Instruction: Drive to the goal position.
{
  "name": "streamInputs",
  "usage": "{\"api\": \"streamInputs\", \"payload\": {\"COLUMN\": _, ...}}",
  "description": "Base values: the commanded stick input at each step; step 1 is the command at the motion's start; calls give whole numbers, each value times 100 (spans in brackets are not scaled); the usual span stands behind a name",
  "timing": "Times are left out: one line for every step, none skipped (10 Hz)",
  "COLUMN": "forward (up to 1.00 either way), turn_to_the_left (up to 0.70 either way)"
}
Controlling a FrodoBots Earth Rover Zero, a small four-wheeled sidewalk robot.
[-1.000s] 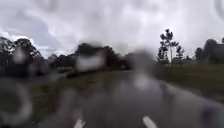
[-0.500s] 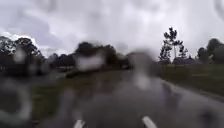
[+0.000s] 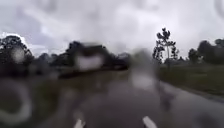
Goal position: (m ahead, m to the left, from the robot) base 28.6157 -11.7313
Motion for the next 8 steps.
{"api": "streamInputs", "payload": {"forward": 85, "turn_to_the_left": -20}}
{"api": "streamInputs", "payload": {"forward": 85, "turn_to_the_left": -31}}
{"api": "streamInputs", "payload": {"forward": 85, "turn_to_the_left": -31}}
{"api": "streamInputs", "payload": {"forward": 85, "turn_to_the_left": -14}}
{"api": "streamInputs", "payload": {"forward": 85, "turn_to_the_left": 0}}
{"api": "streamInputs", "payload": {"forward": 85, "turn_to_the_left": 0}}
{"api": "streamInputs", "payload": {"forward": 85, "turn_to_the_left": 0}}
{"api": "streamInputs", "payload": {"forward": 85, "turn_to_the_left": 0}}
